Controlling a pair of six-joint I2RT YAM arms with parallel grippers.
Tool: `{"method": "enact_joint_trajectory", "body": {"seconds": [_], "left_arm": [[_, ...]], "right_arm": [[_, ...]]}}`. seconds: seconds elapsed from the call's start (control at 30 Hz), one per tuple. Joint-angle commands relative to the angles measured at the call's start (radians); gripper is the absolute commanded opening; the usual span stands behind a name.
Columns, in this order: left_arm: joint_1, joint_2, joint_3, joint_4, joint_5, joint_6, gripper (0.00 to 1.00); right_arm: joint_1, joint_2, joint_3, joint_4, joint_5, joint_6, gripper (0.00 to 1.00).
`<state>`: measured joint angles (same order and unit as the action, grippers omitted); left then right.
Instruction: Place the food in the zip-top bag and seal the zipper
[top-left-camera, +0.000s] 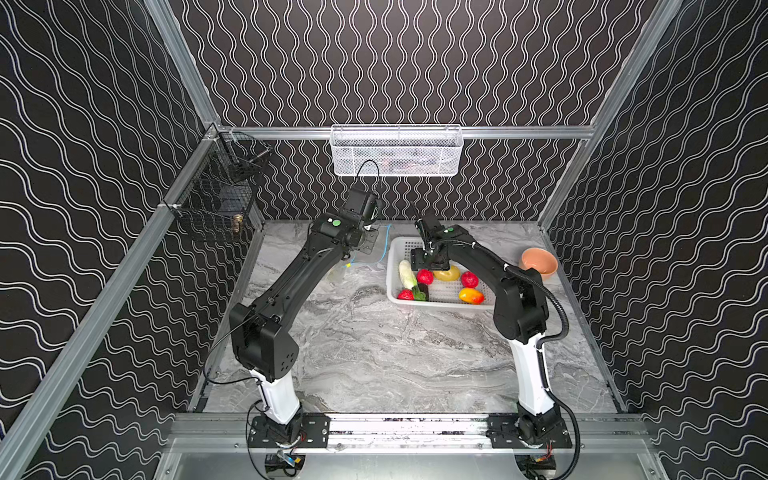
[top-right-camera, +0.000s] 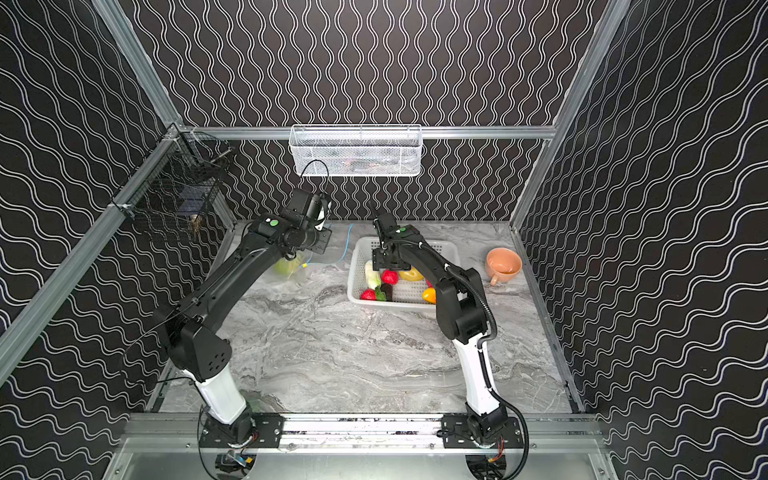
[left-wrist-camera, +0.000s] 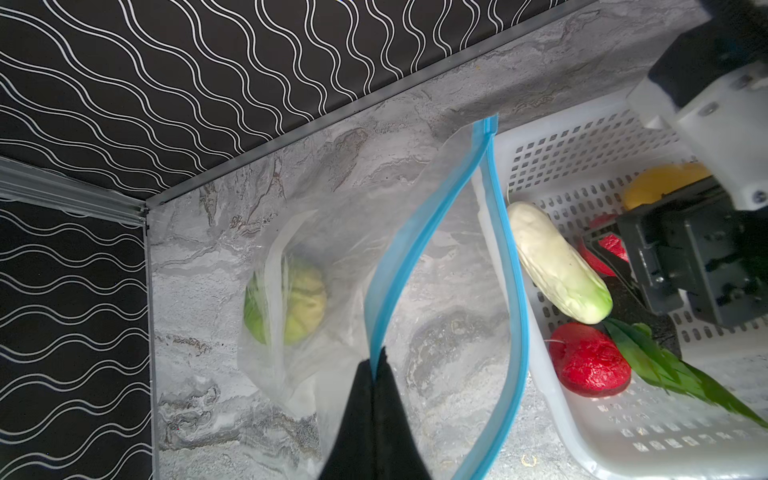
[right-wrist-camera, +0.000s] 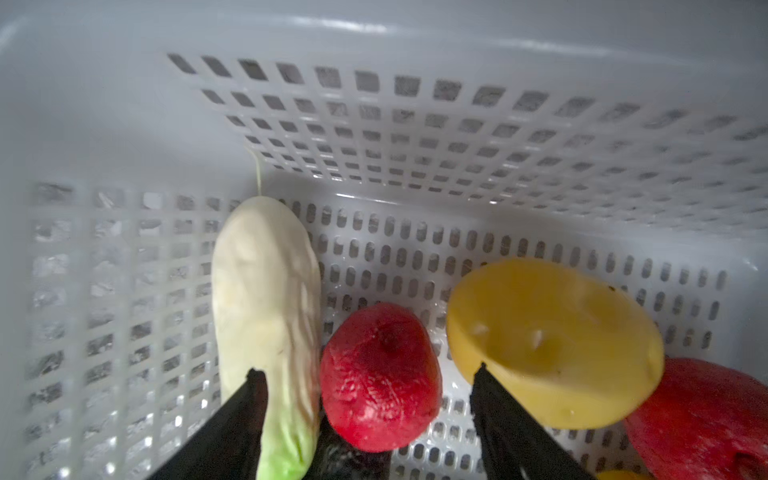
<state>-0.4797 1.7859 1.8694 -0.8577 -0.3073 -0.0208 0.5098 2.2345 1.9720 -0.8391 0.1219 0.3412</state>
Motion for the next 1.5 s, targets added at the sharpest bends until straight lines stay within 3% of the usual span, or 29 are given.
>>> {"method": "enact_joint_trajectory", "body": {"seconds": [0.0, 0.27, 0.67, 0.77, 0.9, 1.47], "left_arm": [[0.0, -0.011, -0.002, 0.01, 0.003, 0.001, 0.0], [0.001, -0.015, -0.012, 0.017, 0.001, 0.0, 0.0], [0.001, -0.029, -0.017, 0.021, -0.007, 0.004, 0.0], [0.001, -0.024, -0.019, 0.022, -0.012, -0.002, 0.0], [0.001, -0.016, -0.012, 0.018, -0.022, -0.014, 0.0], [0.001, -0.012, -0.015, 0.018, -0.015, -0.013, 0.0]], "right_arm": [[0.001, 0.015, -0.003, -0.041, 0.032, 0.02, 0.76], [-0.001, 0.04, -0.016, -0.044, 0.042, 0.03, 0.72], [-0.002, 0.022, -0.057, -0.011, 0.05, 0.036, 0.49], [-0.003, 0.006, -0.07, 0.001, 0.049, 0.035, 0.37], [-0.011, -0.002, -0.073, -0.005, 0.048, 0.037, 0.3], [-0.052, -0.086, -0.11, 0.027, -0.01, 0.067, 0.21]]}}
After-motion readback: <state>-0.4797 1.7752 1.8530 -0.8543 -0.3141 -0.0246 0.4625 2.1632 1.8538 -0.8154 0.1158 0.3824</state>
